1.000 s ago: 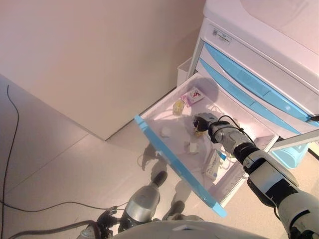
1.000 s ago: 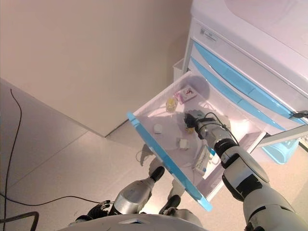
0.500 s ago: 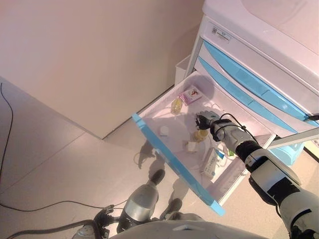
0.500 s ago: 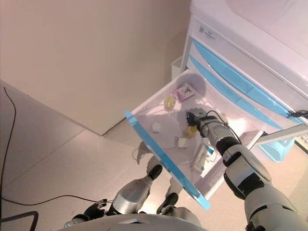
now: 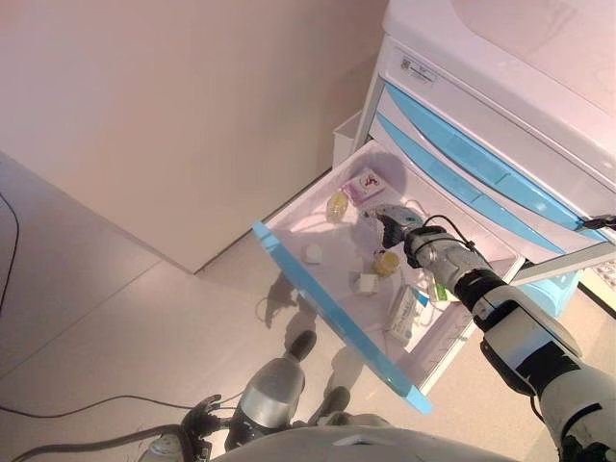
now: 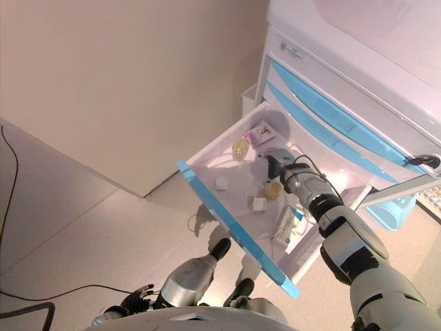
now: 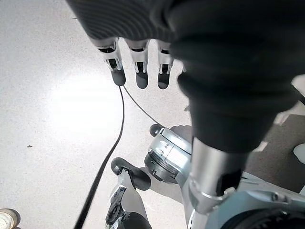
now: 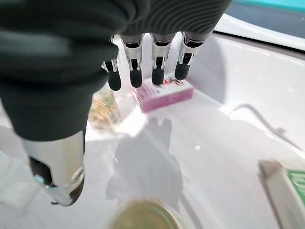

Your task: Open the drawer and pick up the medicine

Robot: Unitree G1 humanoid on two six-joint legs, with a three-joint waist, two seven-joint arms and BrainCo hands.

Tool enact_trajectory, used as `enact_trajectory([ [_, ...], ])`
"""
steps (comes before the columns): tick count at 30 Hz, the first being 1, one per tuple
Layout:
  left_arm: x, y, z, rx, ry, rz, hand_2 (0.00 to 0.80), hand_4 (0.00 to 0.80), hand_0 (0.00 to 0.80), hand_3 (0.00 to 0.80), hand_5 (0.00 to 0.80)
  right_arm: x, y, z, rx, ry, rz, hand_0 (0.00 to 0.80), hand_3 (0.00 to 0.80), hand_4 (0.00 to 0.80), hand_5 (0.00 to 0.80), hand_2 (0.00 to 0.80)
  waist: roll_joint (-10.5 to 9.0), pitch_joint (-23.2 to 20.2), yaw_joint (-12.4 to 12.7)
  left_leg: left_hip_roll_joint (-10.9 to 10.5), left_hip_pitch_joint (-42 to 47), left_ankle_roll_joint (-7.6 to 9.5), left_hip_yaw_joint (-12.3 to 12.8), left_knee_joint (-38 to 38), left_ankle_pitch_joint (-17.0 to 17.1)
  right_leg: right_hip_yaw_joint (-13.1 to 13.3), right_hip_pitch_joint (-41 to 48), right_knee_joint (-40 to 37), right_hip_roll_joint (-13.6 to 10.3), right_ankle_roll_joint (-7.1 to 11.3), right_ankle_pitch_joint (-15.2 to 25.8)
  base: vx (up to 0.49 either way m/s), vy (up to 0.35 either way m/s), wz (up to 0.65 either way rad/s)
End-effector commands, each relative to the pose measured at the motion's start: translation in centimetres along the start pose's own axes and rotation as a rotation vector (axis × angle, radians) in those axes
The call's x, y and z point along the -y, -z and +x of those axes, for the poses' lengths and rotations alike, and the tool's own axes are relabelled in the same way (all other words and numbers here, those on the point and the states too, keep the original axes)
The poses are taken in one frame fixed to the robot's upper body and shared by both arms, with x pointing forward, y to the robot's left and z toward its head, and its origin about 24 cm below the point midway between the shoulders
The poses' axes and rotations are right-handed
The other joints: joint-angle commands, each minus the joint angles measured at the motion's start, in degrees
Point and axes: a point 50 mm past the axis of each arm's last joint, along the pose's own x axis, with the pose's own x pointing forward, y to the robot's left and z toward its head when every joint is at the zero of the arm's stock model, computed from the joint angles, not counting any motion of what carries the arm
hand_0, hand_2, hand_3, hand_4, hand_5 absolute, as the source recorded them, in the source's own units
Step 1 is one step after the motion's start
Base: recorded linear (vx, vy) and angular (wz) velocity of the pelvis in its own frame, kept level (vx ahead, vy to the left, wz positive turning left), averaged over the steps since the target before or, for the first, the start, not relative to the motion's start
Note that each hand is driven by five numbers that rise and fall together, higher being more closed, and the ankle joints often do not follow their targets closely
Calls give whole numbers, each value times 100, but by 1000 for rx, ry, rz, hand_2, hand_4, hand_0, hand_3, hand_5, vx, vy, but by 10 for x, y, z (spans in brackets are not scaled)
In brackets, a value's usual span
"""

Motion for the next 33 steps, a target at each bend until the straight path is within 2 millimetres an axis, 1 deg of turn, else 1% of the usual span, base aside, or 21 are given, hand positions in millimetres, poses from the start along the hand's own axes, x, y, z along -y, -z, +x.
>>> enact_trajectory([
  [1,-4,17,-6,-44,3,65,0,0,0,0,0,13,0,-6,53,79,-18,0,0,0,0,0,-65,-243,-29,-228,263,303,297,75,-723,560,-385,-105,-425,633,993,0,0,0],
  [11,-6,15,-7,-34,-6,59,0,0,0,0,0,14,-17,-12,173,152,16,0,0,0,0,0,-131,-206,-117,-211,255,316,354,84,-750,606,-390,-128,-388,638,1010,0,0,0],
  [17,-10,13,-7,-24,-19,47,0,0,0,0,0,0,-26,-20,225,86,-37,0,0,0,0,0,-189,-175,-203,-194,239,329,404,83,-772,658,-429,-125,-366,656,1017,-11,-13,-4],
  [18,-12,12,-7,-22,-23,46,0,0,0,0,0,-5,-27,-21,233,65,-52,0,0,0,0,0,-204,-169,-212,-190,234,331,417,82,-772,666,-427,-134,-358,659,1023,-19,-33,-12],
  [23,-16,10,-7,-19,-33,44,0,0,0,0,0,-16,-28,-25,244,-3,-92,0,0,0,0,0,-252,-165,-230,-178,218,327,444,75,-771,671,-431,-150,-345,660,1024,-13,-21,-7],
  [26,-17,9,-7,-20,-33,50,0,0,0,0,0,-26,-24,-26,219,-31,-103,0,0,0,0,0,-271,-157,-215,-181,210,327,441,81,-773,658,-428,-153,-337,655,1022,0,0,0],
  [33,-16,6,-6,-15,-27,63,0,0,0,0,0,-32,-15,-24,158,-32,-118,0,0,0,0,0,-255,-113,-189,-184,191,329,439,87,-763,647,-423,-161,-332,644,1024,0,0,0],
])
